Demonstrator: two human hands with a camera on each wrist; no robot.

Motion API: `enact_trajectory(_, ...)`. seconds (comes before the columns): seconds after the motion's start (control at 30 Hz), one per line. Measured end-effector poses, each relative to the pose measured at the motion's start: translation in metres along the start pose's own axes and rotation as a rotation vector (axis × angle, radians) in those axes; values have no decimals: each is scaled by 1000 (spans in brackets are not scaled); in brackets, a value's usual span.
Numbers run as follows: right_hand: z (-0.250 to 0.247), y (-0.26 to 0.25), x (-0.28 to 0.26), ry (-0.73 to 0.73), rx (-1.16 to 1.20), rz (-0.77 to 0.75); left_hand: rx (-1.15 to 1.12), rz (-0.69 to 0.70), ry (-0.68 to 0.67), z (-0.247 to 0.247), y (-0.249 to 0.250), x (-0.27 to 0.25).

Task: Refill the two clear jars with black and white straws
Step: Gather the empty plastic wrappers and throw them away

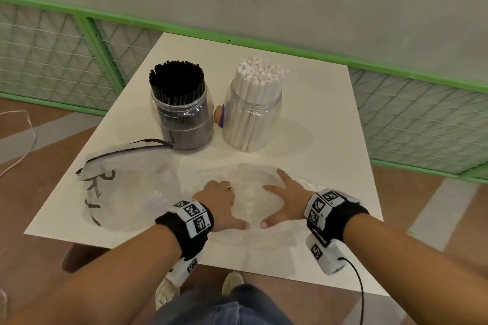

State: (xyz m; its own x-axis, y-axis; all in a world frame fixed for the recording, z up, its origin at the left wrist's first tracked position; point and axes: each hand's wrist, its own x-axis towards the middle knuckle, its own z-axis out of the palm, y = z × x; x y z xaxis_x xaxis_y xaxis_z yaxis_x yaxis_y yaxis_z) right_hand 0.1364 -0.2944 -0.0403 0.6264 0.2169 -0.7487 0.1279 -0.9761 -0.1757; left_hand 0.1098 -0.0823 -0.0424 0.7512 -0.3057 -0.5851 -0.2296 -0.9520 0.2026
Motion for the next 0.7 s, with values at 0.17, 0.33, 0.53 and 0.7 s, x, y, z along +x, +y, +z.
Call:
enact_trajectory(0.17, 14, 0, -1, 23, -120, 23, 57, -4, 77, 26, 0, 5)
enact_trajectory(0.33, 24, -1, -3, 168, 64, -90, 11, -76, 230, 9, -2, 15)
enact_trajectory(0.53, 15, -6, -10, 595, 451, -206, -804, -125, 456, -21, 14, 15)
enact_trajectory(0.7, 1, -22, -13, 752, 433, -365, -1841, -44, 178, -49, 46, 0)
